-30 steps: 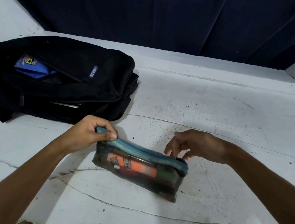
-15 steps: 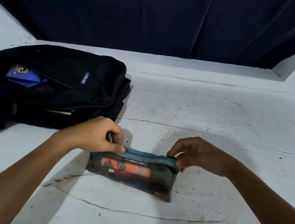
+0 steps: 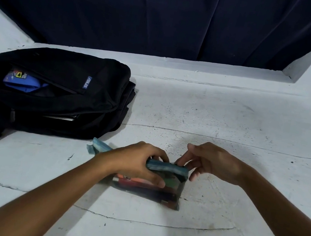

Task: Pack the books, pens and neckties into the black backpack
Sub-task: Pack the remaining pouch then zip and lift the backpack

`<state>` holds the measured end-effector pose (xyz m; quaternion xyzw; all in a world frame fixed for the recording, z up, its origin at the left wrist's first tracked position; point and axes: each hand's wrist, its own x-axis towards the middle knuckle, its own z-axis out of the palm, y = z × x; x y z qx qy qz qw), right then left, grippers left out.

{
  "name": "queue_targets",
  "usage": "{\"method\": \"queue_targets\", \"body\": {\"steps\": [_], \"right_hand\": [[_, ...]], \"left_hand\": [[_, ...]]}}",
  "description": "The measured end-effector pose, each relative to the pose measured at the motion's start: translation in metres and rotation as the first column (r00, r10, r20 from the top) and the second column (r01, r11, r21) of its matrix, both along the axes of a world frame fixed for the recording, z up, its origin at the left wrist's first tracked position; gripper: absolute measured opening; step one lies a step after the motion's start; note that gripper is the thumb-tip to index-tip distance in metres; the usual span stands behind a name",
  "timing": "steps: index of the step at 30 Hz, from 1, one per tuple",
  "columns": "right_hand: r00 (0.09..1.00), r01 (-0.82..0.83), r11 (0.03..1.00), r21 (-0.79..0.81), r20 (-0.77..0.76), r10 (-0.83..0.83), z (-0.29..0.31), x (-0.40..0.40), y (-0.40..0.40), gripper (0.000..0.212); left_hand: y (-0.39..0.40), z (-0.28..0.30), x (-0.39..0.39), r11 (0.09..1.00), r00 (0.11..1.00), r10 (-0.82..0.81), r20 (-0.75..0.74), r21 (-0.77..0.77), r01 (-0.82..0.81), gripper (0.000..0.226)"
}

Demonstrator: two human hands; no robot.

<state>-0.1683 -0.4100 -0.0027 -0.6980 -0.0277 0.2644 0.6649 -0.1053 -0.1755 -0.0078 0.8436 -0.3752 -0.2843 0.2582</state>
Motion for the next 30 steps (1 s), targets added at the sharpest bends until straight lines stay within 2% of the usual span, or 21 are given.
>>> {"method": "queue_targets", "body": {"steps": [3, 10, 13, 18, 20, 23, 25, 27, 30], "right_hand": [[0.999, 0.001, 0.997, -0.074, -0.040, -0.004, 0.008, 0.002, 0.004, 0.063], [0.991, -0.073, 0.976, -0.207, -0.124, 0.047, 0.023, 0.005, 0.008, 0.090], [0.989, -0.084, 0.969, -0.233, -0.138, 0.052, 0.024, 0.004, 0.009, 0.091], [0.995, -0.093, 0.932, -0.351, -0.077, 0.070, 0.026, 0.002, 0.015, 0.081], [0.994, -0.109, 0.886, -0.451, -0.051, 0.096, 0.028, 0.001, 0.019, 0.084], [0.982, -0.164, 0.759, -0.630, -0.028, 0.189, 0.031, 0.001, 0.027, 0.090], [0.975, -0.183, 0.707, -0.683, -0.036, 0.218, 0.033, 0.001, 0.031, 0.092], [0.974, -0.183, 0.716, -0.674, -0.024, 0.226, 0.036, 0.004, 0.030, 0.094], [0.987, -0.122, 0.828, -0.547, 0.018, 0.158, 0.038, 0.008, 0.024, 0.087]], "left_hand": [[0.003, -0.004, -0.001, 0.999, 0.999, 0.025, -0.024, -0.023, -0.025, 0.052], [0.005, -0.007, -0.005, 0.996, 0.998, 0.051, -0.036, -0.066, -0.053, 0.053], [0.005, -0.008, -0.007, 0.995, 0.997, 0.061, -0.038, -0.075, -0.064, 0.055], [0.006, -0.009, -0.008, 0.994, 0.998, 0.056, -0.031, -0.095, -0.059, 0.051], [0.006, -0.009, -0.008, 0.992, 0.998, 0.054, -0.026, -0.109, -0.057, 0.046], [0.006, -0.007, -0.009, 0.990, 0.999, 0.046, -0.024, -0.132, -0.048, 0.039], [0.007, -0.006, -0.009, 0.990, 0.999, 0.046, -0.025, -0.135, -0.049, 0.037], [0.008, -0.006, -0.009, 0.990, 0.998, 0.053, -0.033, -0.127, -0.057, 0.038], [0.009, -0.006, -0.009, 0.992, 0.996, 0.060, -0.060, -0.110, -0.067, 0.050]]}}
